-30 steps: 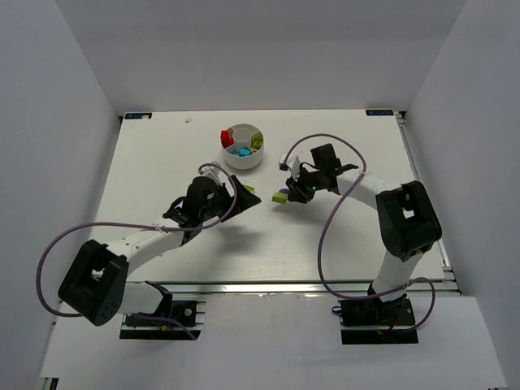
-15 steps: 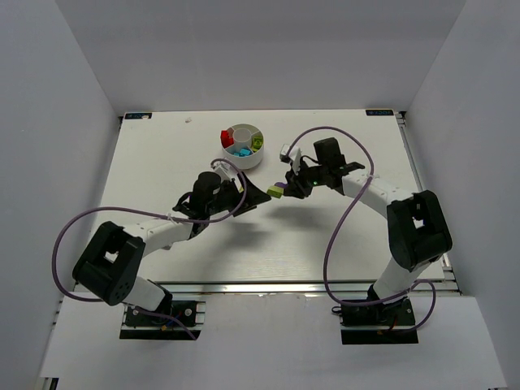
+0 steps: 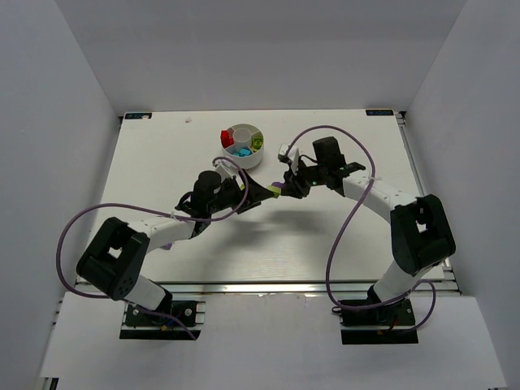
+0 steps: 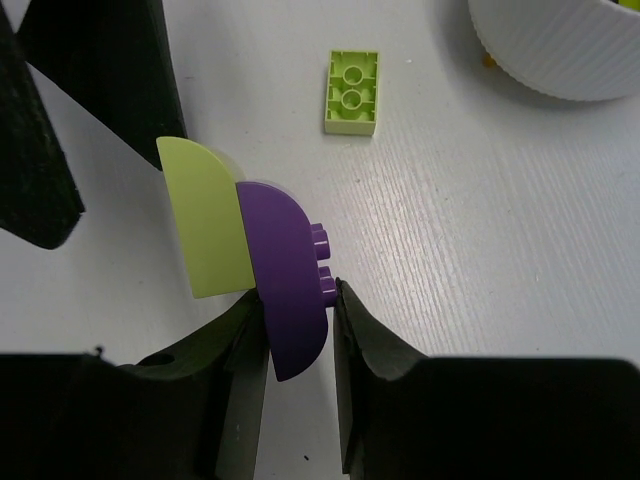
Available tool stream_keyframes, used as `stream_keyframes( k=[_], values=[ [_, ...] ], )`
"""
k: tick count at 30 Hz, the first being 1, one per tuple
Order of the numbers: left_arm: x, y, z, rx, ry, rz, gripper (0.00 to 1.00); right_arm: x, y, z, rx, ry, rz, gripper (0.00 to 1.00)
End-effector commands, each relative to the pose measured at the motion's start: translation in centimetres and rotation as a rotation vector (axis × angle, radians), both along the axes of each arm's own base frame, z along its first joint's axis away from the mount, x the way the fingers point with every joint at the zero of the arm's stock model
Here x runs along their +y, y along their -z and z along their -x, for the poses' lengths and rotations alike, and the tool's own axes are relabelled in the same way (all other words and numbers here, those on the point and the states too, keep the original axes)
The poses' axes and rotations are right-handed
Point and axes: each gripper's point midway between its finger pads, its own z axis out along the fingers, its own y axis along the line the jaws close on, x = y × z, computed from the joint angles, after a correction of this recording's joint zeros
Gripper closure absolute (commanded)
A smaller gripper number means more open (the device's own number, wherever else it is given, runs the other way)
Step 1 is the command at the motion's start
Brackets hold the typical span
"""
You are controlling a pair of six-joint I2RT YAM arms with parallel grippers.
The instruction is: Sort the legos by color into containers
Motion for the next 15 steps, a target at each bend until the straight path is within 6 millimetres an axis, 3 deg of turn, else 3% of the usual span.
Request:
stream_keyframes(
  k=[1,6,15],
  values=[
    [-0.5,-2.1,-1.0,-0.042,-0.009,0.048,0.16,0.8,-2.8,0.6,-0.05,-0.039,-0.057,1.0],
    [-0.6,-2.0,-1.6,-0.035,-0.03,0.069,0.22,0.8,-3.3,1.0,-0.055,-0.054,-0.065,1.0],
    [-0.7,-3.1,-1.8,-0.05,-0.041,0.132,0.23,0.7,-3.2,1.7,-0.053,-0.065,-0.063,1.0]
  ],
)
